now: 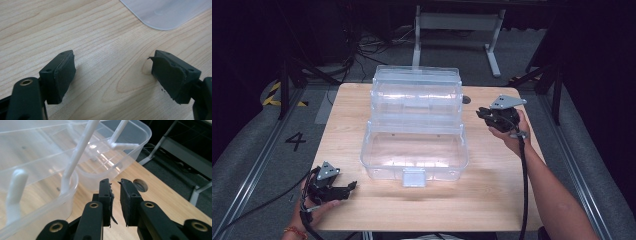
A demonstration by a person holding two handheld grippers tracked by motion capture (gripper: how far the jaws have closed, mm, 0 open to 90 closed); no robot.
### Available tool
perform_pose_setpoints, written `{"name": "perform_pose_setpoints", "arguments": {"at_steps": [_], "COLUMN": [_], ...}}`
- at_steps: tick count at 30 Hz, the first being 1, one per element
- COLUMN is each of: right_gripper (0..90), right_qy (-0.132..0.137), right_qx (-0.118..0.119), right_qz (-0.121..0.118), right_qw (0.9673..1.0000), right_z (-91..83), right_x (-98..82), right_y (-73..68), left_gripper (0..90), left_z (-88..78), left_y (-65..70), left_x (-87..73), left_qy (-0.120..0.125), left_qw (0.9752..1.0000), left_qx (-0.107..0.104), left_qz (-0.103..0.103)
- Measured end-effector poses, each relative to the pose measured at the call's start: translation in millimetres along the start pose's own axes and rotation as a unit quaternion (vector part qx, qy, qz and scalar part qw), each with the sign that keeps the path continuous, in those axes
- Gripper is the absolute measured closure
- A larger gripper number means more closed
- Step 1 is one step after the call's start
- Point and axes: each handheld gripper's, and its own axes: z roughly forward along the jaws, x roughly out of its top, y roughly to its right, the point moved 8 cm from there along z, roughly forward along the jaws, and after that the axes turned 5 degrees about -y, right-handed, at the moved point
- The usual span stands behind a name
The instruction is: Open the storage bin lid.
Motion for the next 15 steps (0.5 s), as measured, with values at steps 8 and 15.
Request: {"name": "perform_pose_setpoints", "arguments": {"at_steps": [8,15], "right_gripper": [77.1,76.3], "right_qy": [-0.005,-0.003], "right_qx": [0.012,0.012], "right_qz": [0.004,0.003], "right_qw": [0.9999,0.9999], "right_z": [-10.6,-20.8], "right_x": [-23.1,-40.8], "right_y": [-4.8,-9.8], "left_gripper": [19.8,19.8], "left_z": [-0.3,-0.2], "left_y": [0.2,0.3], "left_x": [-0.4,-0.3], "left_qy": [-0.001,-0.001], "left_qw": [1.0,1.0], "left_qx": [0.0,0.0], "left_qz": [0.0,-0.001]}}
